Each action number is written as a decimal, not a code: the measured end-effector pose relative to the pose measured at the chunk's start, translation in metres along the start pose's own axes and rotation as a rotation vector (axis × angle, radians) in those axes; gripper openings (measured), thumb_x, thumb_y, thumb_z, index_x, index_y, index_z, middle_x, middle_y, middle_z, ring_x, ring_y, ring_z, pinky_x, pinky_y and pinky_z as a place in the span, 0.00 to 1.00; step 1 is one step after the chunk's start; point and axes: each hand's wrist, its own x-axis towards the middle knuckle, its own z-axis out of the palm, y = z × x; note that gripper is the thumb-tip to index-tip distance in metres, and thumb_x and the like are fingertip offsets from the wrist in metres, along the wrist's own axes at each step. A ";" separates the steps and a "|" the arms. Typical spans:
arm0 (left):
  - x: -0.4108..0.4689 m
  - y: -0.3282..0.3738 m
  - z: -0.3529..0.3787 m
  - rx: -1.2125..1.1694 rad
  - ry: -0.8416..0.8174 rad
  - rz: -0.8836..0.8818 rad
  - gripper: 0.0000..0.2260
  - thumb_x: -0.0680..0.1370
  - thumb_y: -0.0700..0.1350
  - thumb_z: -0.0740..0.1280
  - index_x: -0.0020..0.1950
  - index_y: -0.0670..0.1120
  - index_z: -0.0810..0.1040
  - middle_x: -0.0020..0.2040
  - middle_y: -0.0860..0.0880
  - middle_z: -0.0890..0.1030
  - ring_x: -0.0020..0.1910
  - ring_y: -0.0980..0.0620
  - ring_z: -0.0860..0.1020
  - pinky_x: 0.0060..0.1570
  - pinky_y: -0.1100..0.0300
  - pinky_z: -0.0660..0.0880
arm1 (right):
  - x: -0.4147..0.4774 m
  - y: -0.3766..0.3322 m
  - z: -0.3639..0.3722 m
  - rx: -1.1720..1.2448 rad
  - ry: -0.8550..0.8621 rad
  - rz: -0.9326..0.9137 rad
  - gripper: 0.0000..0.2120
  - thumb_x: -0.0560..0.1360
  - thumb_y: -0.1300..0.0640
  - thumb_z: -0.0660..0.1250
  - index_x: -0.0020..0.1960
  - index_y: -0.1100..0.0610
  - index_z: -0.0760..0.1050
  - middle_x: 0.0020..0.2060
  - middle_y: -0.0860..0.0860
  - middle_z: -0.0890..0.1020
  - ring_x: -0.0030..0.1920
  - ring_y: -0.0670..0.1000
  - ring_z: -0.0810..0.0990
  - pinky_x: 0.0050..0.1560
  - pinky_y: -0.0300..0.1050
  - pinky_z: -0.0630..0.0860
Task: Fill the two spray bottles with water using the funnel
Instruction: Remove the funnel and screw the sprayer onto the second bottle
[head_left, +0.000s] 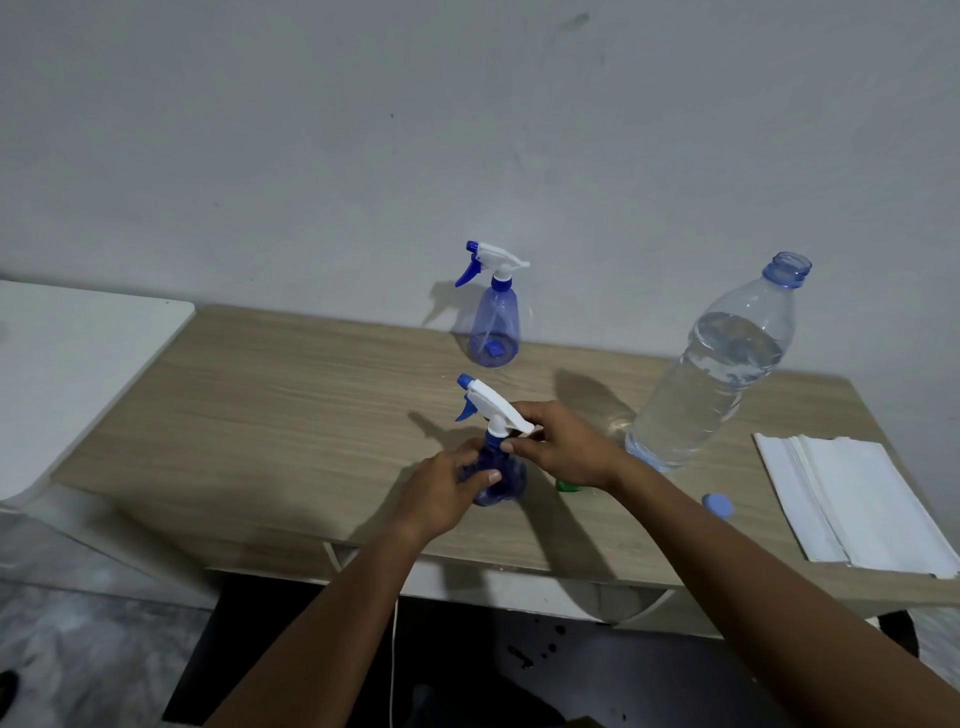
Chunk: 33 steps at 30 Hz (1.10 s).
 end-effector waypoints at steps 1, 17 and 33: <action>0.000 0.001 0.000 0.001 0.001 -0.003 0.08 0.81 0.50 0.69 0.59 0.56 0.81 0.38 0.61 0.80 0.39 0.64 0.78 0.36 0.74 0.68 | 0.001 0.000 0.001 -0.008 0.007 0.005 0.12 0.77 0.61 0.72 0.56 0.46 0.79 0.48 0.42 0.83 0.51 0.47 0.83 0.56 0.50 0.80; -0.006 0.011 -0.004 0.058 0.027 -0.004 0.12 0.81 0.48 0.68 0.65 0.53 0.81 0.39 0.58 0.80 0.36 0.64 0.76 0.35 0.76 0.70 | -0.002 0.005 0.024 0.027 0.262 0.079 0.23 0.64 0.41 0.80 0.49 0.53 0.77 0.44 0.45 0.85 0.45 0.45 0.85 0.48 0.50 0.83; -0.005 0.010 -0.004 0.023 0.013 0.002 0.14 0.81 0.51 0.69 0.66 0.53 0.81 0.44 0.57 0.82 0.36 0.69 0.78 0.37 0.76 0.71 | -0.002 0.001 0.007 0.081 0.057 0.015 0.08 0.77 0.57 0.73 0.56 0.54 0.83 0.51 0.46 0.86 0.50 0.46 0.85 0.57 0.45 0.81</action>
